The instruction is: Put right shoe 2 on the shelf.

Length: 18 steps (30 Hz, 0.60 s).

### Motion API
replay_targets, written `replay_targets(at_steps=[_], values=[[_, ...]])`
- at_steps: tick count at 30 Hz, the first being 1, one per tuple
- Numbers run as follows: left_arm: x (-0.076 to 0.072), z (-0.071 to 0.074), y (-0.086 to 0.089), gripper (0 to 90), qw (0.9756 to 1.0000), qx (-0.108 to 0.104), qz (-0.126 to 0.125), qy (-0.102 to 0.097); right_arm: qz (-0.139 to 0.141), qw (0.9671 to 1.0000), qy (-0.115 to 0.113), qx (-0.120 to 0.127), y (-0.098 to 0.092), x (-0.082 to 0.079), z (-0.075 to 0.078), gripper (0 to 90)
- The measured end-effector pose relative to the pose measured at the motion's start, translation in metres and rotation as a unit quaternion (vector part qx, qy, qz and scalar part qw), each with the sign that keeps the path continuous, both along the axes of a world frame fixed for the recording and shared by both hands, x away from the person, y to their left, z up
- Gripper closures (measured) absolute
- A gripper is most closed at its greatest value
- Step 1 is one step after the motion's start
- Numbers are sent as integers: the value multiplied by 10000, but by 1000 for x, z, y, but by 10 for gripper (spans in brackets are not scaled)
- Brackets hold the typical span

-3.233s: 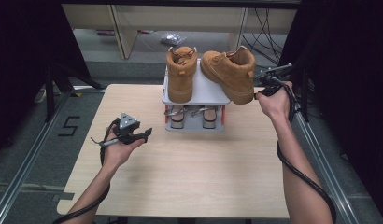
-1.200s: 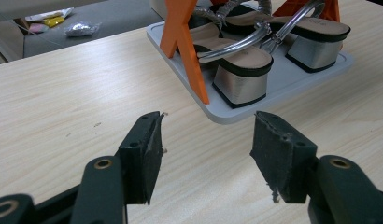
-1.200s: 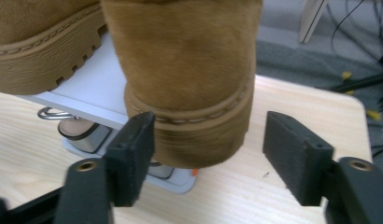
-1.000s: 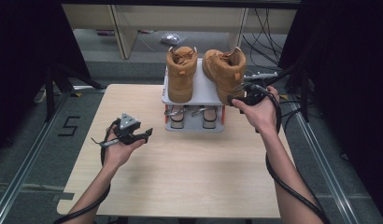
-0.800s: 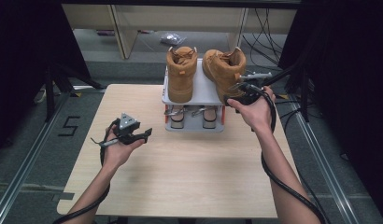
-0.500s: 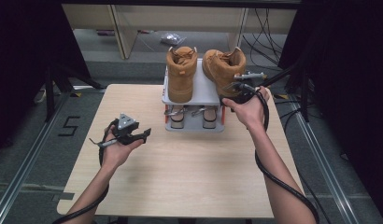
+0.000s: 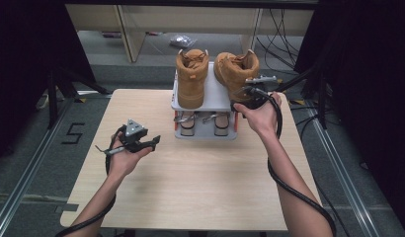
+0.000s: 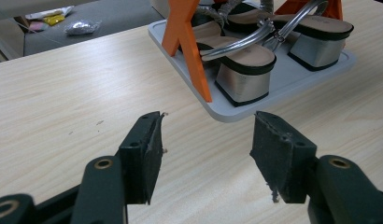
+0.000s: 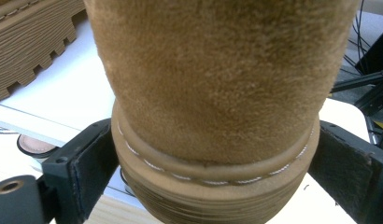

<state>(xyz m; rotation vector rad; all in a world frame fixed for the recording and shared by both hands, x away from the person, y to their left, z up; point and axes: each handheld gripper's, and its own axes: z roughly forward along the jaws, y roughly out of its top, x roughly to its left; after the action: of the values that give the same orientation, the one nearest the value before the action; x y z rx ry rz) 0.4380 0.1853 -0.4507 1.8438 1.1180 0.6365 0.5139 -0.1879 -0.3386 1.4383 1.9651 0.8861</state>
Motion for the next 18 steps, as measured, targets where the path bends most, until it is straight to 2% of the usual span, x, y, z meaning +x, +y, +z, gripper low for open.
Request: replay_targets(at_steps=[11, 12, 15, 18], values=[[0, 0, 0, 423, 10000, 7, -5, 17, 90, 9999, -70, 18, 10, 6, -3, 76], [0, 0, 1, 423, 10000, -2, -21, 5, 6, 10000, 19, 62, 13, 5, -2, 76], [0, 0, 2, 424, 10000, -2, 2, -19, 33, 10000, -1, 6, 14, 6, -1, 75], [0, 0, 1, 424, 10000, 10, -5, -3, -10, 10000, -23, 84, 16, 6, -1, 74]])
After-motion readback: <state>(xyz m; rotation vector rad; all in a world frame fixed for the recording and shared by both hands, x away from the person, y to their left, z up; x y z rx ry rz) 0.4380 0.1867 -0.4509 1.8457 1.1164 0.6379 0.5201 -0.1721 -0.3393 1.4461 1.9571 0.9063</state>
